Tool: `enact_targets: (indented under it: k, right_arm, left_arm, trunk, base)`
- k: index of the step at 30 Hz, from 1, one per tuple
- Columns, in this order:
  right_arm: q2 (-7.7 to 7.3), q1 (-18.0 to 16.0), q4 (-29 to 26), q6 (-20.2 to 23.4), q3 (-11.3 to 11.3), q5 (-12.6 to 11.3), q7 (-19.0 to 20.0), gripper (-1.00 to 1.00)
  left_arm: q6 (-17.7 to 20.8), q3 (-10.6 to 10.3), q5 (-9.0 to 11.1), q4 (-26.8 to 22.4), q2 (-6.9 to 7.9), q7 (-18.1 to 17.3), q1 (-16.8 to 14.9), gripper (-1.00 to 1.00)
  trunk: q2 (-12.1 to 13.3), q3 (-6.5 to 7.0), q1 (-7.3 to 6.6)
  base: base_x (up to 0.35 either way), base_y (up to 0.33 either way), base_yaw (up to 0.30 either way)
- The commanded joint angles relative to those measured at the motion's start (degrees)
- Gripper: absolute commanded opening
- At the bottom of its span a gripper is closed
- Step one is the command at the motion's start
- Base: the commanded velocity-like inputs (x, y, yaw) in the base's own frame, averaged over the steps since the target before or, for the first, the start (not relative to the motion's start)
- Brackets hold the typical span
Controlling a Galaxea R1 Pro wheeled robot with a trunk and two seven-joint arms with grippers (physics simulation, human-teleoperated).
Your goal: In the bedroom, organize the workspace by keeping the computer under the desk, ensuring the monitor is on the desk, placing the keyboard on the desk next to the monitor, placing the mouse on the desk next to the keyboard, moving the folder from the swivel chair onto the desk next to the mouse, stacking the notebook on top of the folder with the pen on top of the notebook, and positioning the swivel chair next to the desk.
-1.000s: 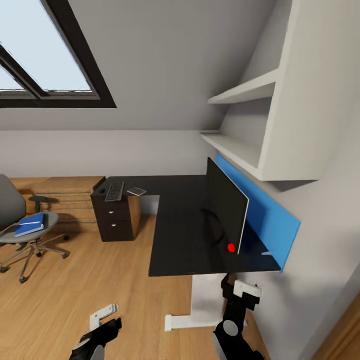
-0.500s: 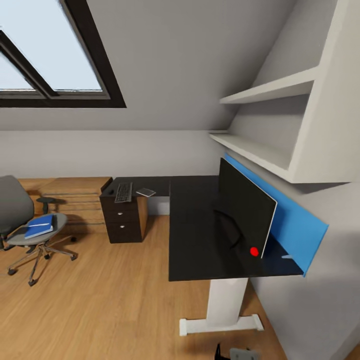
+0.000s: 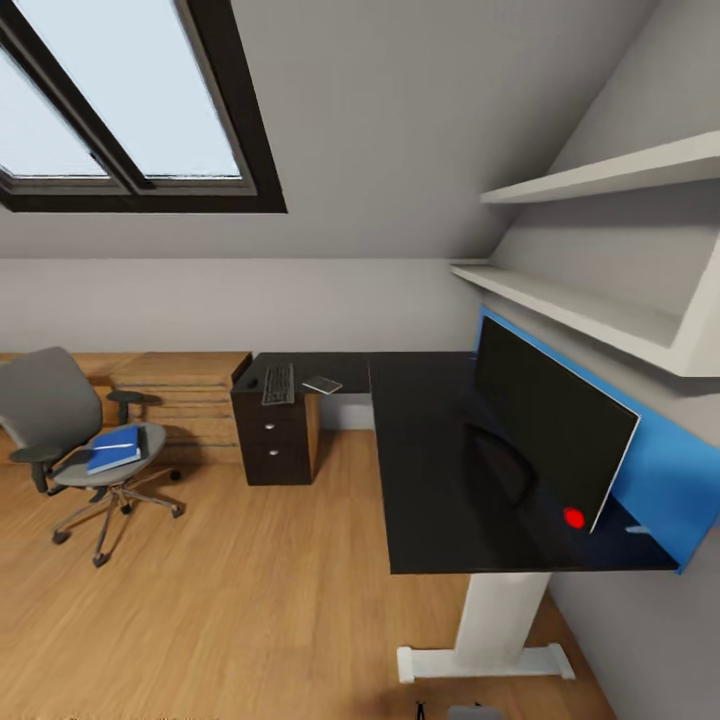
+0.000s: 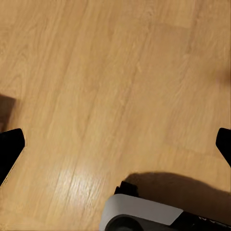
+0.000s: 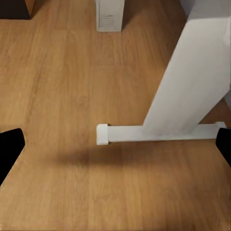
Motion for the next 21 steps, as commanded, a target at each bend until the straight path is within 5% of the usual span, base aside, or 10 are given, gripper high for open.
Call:
enact_targets:
  k: [1, 21]
  right_arm:
    - [0.01, -0.05, 0.06, -0.03, 0.34, 0.24, -0.53, 1.0]
    - [0.01, -0.05, 0.16, -0.08, 0.6, 0.35, 1.91, 1.0]
  left_arm:
    - [-0.31, -0.49, 0.53, 0.1, 0.02, 0.26, -0.05, 1.0]
    - [-0.35, -0.68, 0.53, 1.24, -0.37, 0.25, -0.06, 1.0]
  trunk:
    - [-0.12, -0.17, 0.04]
    - [-0.12, -0.33, 0.04]
  base:
    - [0.125, 0.327, 0.115]
    - [0.204, 0.284, 0.016]
